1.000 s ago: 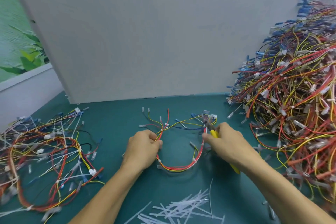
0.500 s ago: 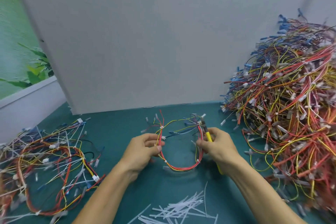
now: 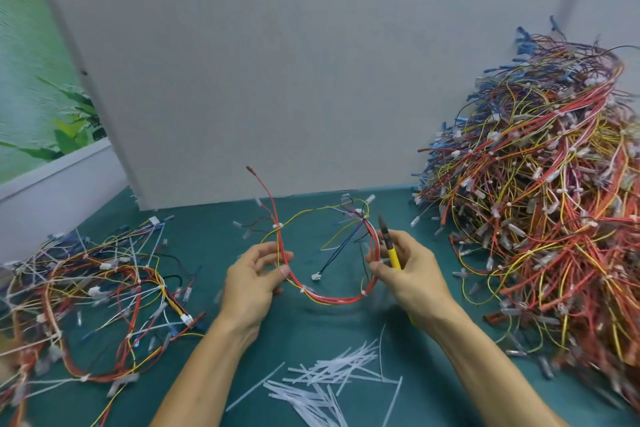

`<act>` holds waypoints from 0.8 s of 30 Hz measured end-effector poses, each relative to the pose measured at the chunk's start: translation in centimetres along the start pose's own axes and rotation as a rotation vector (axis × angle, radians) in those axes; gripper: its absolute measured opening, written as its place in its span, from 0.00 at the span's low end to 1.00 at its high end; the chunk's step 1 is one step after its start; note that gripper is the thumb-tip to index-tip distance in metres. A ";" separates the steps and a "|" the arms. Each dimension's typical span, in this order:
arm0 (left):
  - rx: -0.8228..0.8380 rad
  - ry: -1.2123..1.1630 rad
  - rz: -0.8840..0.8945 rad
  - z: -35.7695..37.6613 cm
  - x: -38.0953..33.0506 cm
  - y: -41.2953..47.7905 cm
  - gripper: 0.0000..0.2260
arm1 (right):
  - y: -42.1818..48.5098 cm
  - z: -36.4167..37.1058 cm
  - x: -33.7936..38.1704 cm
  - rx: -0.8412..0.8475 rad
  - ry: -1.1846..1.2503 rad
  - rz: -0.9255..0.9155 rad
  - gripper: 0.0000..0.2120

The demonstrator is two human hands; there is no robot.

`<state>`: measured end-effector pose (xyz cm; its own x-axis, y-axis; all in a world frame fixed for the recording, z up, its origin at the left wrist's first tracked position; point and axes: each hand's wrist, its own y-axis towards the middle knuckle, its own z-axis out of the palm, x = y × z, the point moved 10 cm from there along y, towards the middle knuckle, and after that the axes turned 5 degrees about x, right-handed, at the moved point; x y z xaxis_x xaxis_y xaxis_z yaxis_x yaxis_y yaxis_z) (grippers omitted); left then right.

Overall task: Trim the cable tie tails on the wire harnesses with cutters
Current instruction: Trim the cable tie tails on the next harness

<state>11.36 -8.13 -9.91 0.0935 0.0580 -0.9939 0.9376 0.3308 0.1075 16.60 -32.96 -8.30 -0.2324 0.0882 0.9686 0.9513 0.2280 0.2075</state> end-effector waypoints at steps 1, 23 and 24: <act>-0.005 -0.005 0.016 0.0 -0.2 0.0 0.14 | 0.0 -0.1 0.1 -0.018 0.008 -0.012 0.19; 0.065 0.066 -0.006 0.7 0.2 -0.5 0.08 | 0.1 -0.5 1.2 -0.076 -0.209 -0.103 0.21; 0.068 0.075 -0.002 0.8 0.2 -0.6 0.09 | 0.1 -0.5 1.2 -0.076 -0.211 -0.107 0.21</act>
<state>11.12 -9.05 -10.19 0.0684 0.1283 -0.9894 0.9586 0.2661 0.1008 16.54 -33.27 -7.01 -0.3623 0.2699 0.8921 0.9296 0.1745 0.3247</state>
